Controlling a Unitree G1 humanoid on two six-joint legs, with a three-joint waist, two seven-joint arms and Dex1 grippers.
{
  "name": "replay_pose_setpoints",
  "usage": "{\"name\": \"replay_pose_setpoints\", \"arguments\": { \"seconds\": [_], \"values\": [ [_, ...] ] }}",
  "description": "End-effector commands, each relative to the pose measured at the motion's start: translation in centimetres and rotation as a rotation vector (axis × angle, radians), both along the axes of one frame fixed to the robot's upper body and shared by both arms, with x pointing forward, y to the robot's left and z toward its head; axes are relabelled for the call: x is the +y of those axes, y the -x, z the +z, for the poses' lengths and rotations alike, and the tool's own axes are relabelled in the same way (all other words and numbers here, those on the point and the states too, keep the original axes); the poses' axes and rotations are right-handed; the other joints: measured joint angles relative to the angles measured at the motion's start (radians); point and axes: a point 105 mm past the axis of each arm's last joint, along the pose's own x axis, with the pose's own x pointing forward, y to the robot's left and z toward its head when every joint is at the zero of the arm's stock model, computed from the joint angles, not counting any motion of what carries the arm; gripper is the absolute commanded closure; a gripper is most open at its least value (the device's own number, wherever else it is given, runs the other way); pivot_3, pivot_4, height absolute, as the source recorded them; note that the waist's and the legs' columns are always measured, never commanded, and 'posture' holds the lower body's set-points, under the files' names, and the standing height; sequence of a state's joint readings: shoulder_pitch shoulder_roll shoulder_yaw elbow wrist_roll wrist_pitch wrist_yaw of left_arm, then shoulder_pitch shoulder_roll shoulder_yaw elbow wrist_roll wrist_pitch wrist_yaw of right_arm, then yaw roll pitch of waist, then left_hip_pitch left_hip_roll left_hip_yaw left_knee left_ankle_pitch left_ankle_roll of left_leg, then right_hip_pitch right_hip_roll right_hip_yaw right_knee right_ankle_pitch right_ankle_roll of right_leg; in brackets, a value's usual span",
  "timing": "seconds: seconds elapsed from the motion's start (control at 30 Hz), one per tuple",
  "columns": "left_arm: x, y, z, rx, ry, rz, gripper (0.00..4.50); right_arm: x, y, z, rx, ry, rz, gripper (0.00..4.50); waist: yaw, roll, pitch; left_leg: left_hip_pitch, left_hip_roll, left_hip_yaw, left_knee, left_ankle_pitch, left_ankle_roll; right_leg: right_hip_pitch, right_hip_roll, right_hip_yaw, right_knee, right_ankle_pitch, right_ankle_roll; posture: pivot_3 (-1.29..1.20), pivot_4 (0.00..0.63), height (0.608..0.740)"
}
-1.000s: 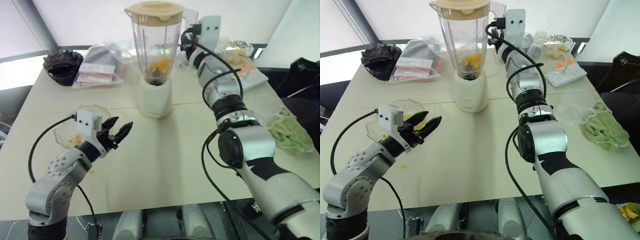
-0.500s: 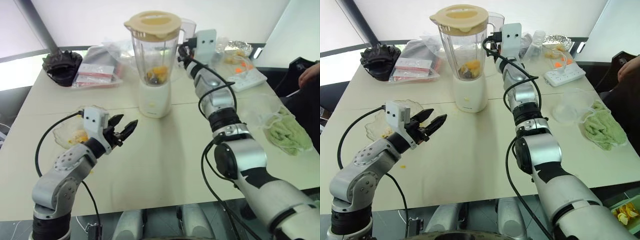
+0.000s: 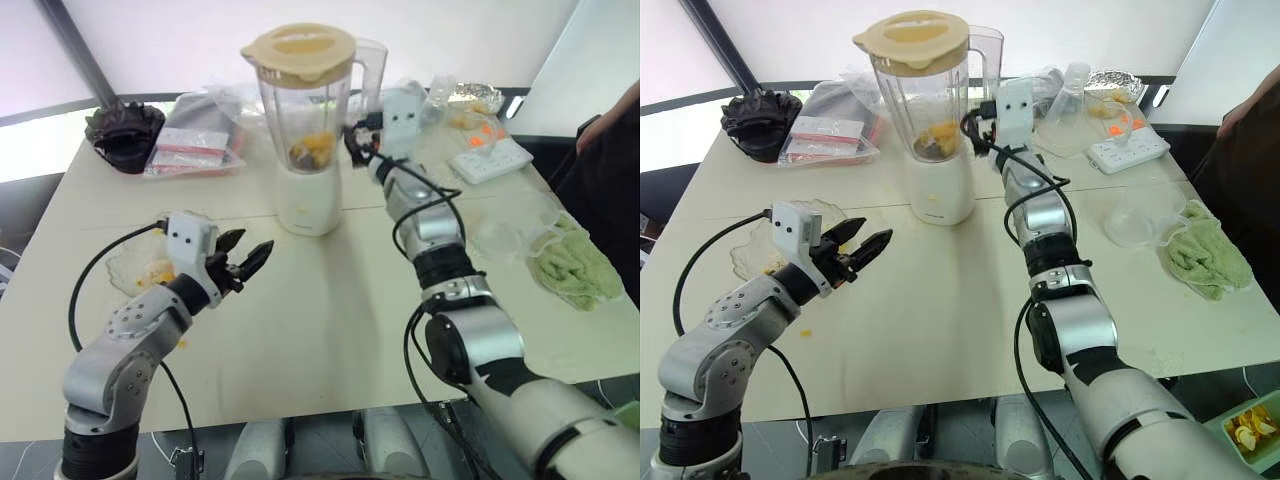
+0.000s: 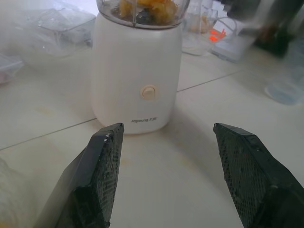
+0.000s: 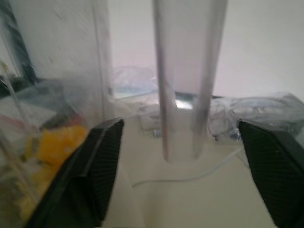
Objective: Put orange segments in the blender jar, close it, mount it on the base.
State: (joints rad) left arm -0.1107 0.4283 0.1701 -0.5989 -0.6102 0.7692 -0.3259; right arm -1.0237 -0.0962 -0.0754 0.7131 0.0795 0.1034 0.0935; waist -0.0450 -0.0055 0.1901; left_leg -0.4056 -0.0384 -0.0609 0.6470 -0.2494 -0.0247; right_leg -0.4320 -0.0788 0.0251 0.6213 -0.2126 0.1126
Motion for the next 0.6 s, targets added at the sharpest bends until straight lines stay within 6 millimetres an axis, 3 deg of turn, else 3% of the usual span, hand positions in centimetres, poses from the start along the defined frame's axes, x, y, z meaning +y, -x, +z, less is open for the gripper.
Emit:
{"name": "replay_pose_setpoints", "arguments": {
  "seconds": [0.03,0.2,0.3,0.37,0.43,0.6],
  "values": [
    [-0.4,0.5,0.7,-0.045,-0.021,-0.026,1.36,-0.1,0.8,1.9,-0.099,0.026,0.021,0.05,0.000,0.000,0.000,0.000,0.000,0.000,0.000,0.000,0.000,0.000,0.000,0.000,0.000,0.000,0.000,0.00,0.150,0.740],
    [-0.5,0.8,0.8,-0.060,-0.023,-0.028,1.36,-2.4,3.3,0.0,-0.098,0.045,0.083,0.05,0.010,0.000,0.000,0.000,0.000,0.000,0.000,0.000,0.000,0.001,0.000,0.000,-0.001,0.000,0.000,0.00,0.150,0.740],
    [0.1,0.9,1.2,-0.082,-0.042,-0.003,1.36,-4.5,6.9,-1.1,-0.053,0.108,0.255,0.05,0.027,0.000,0.000,-0.001,0.000,0.000,0.001,0.000,0.000,0.001,-0.001,-0.001,-0.002,0.000,0.000,0.00,0.150,0.740],
    [0.6,1.0,1.6,-0.095,-0.048,0.011,1.36,-5.2,9.3,-1.1,-0.025,0.127,0.367,0.05,0.030,0.000,0.000,-0.001,0.000,0.000,0.001,0.000,0.000,0.002,-0.001,0.000,-0.003,0.000,0.000,0.00,0.150,0.740],
    [1.3,1.4,2.3,-0.118,-0.067,0.022,1.36,-7.2,12.6,-0.8,0.037,0.153,0.505,0.05,0.029,0.000,0.000,-0.001,0.000,0.000,0.002,0.000,0.000,0.002,-0.001,-0.001,-0.003,-0.001,-0.001,0.00,0.150,0.740],
    [2.1,1.9,3.4,-0.142,-0.079,0.024,1.36,-9.0,17.8,-0.8,0.214,0.124,0.713,0.05,0.028,-0.001,0.000,0.003,0.002,0.001,0.002,0.000,0.001,0.006,0.001,-0.001,-0.004,-0.003,-0.003,0.00,0.150,0.740]
  ]
}}
